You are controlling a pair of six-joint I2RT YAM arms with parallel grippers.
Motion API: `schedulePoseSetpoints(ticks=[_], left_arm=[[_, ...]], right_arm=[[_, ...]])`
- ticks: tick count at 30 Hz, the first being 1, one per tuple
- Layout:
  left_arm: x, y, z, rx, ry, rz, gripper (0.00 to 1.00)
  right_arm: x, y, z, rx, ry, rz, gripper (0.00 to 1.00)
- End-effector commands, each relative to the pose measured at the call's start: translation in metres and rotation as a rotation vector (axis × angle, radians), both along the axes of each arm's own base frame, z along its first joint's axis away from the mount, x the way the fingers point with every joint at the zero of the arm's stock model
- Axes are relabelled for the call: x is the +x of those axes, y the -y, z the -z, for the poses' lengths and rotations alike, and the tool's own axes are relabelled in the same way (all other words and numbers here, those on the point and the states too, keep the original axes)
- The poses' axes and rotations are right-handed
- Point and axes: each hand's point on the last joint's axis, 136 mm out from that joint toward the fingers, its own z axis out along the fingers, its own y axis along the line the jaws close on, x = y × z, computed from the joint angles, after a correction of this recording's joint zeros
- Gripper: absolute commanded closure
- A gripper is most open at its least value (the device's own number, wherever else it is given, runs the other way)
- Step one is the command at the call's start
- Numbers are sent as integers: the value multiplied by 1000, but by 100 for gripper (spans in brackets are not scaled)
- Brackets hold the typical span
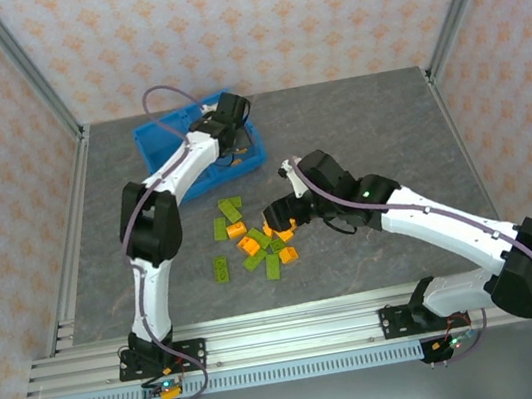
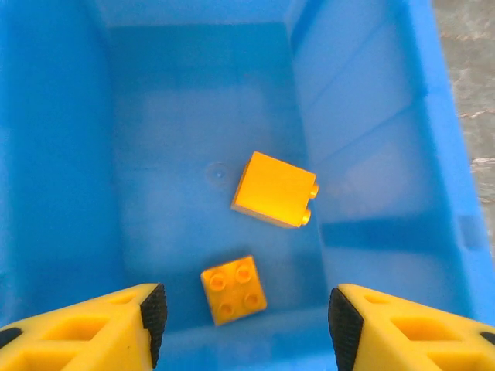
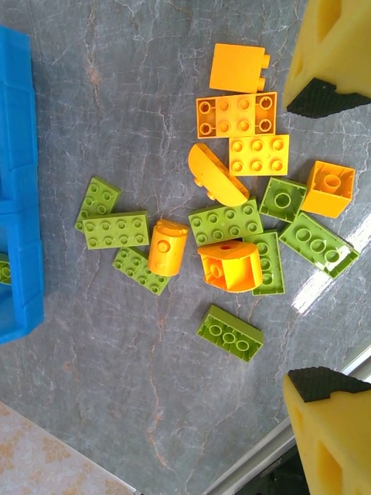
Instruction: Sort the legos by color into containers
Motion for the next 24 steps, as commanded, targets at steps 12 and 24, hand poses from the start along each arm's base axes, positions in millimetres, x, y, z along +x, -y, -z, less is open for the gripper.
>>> schedulePoseSetpoints(ticks=[12,24], left_arm=[[-160,-31,3,-91,36,-194,41],[-139,-7,70,-36,-86,-173,38]], right_arm=[[5,-9,15,-24,-14,-10,15],[4,-5,16,-29,-21,6,15]])
